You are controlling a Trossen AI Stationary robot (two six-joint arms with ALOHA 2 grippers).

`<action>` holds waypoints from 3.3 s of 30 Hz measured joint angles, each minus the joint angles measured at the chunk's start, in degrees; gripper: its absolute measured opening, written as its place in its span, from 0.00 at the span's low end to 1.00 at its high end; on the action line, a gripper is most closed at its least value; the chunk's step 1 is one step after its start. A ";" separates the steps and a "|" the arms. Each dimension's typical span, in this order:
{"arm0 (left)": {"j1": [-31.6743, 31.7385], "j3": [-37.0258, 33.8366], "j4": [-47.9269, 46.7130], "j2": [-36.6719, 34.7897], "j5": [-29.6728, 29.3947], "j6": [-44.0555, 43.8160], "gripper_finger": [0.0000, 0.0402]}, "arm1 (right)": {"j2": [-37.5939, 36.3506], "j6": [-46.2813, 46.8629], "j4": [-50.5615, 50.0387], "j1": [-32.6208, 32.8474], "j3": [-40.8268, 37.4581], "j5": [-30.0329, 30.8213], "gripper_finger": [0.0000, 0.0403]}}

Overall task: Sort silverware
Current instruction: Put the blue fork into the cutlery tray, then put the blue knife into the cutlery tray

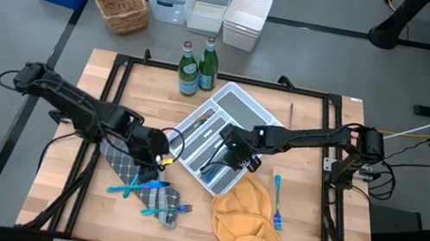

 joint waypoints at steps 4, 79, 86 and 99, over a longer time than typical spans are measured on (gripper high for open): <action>-3.31 0.00 -0.47 0.00 -0.28 -2.17 0.15 | 0.00 0.00 0.05 0.00 0.00 0.52 0.21; -18.35 -7.69 1.59 12.51 -13.95 2.16 0.09 | 0.00 40.44 -0.37 0.20 18.47 4.50 0.14; -18.14 -7.69 1.34 9.58 -13.79 -1.24 0.09 | 0.00 40.44 -0.56 0.20 18.47 4.50 0.14; -8.92 -7.61 8.81 5.22 -14.37 -1.03 0.10 | 0.00 42.40 -8.35 0.17 18.47 5.88 0.14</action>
